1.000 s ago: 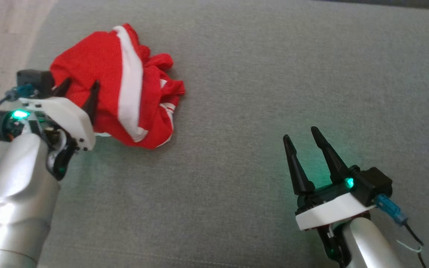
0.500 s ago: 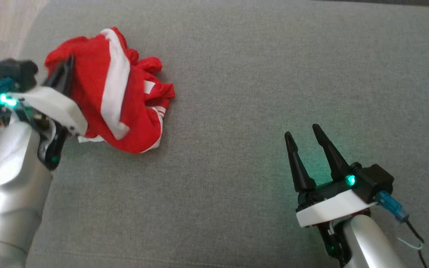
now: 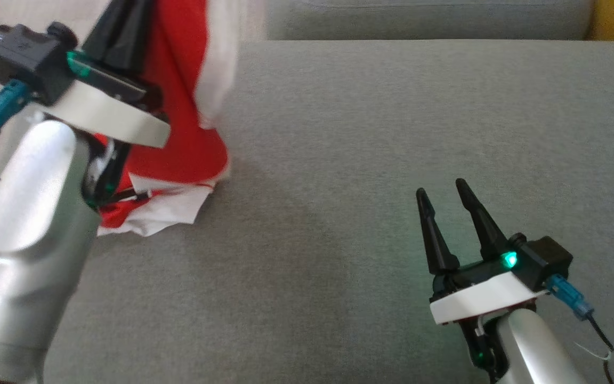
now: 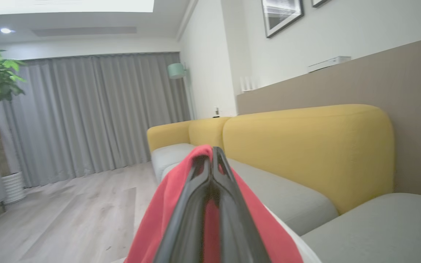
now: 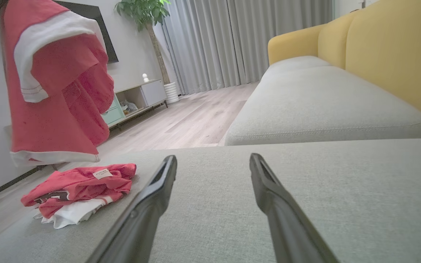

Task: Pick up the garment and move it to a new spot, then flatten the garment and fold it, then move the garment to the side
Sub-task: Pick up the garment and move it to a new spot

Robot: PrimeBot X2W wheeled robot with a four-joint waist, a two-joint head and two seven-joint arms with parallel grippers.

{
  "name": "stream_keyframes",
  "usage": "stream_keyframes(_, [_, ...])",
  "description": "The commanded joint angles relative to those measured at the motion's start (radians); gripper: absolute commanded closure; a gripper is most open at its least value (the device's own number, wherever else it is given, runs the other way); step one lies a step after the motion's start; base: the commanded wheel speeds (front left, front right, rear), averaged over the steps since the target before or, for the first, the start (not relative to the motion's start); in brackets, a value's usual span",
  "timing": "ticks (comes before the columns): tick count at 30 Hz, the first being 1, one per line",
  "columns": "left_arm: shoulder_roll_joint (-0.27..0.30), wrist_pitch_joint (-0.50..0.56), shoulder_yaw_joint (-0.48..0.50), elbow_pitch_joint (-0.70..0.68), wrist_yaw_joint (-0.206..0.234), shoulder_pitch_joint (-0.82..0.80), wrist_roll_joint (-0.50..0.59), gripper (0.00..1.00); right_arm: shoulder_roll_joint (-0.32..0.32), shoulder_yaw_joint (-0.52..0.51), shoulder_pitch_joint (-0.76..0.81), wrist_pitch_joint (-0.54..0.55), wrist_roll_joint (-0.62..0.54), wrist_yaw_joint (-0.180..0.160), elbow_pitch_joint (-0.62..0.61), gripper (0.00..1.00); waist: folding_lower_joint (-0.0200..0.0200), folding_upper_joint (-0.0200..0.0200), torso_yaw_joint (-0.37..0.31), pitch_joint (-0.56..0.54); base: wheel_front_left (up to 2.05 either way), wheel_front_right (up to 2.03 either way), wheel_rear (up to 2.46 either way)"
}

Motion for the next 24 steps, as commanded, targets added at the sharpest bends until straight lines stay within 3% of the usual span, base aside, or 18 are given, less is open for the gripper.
stream_keyframes(1, [0.039, 0.012, 0.030, -0.048, -0.001, -0.026, -0.005, 1.00, -0.002, 0.019, -0.003, -0.011, 0.006, -0.001, -0.038, 0.00, 0.0001, 0.0000, -0.026, -0.007, 0.00, 0.00, 0.00])
stream_keyframes(12, [0.002, 0.122, -0.069, -0.198, -0.001, -0.013, -0.008, 1.00, -0.002, 0.026, -0.041, -0.011, 0.055, -0.001, -0.076, 0.00, 0.0001, 0.0000, -0.225, 0.044, 0.00, 0.00, 0.00])
stream_keyframes(21, [-0.084, 0.130, -0.116, -0.068, -0.004, -0.142, -0.022, 1.00, -0.002, 0.080, -0.071, -0.011, 0.107, -0.001, -0.139, 0.00, 0.0001, 0.0000, -0.402, 0.133, 0.00, 0.00, 0.00])
stream_keyframes(23, [-0.113, 0.138, -0.145, -0.013, -0.005, -0.160, -0.029, 0.00, -0.002, 0.086, -0.071, -0.011, 0.114, -0.001, -0.145, 0.00, 0.0001, 0.0000, -0.419, 0.141, 0.00, 0.00, 0.00])
stream_keyframes(24, [-0.123, 0.134, -0.163, 0.009, -0.005, -0.170, -0.024, 0.00, -0.002, 0.088, -0.070, -0.011, 0.116, -0.001, -0.148, 0.00, 0.0001, 0.0000, -0.425, 0.144, 0.00, 0.00, 0.00])
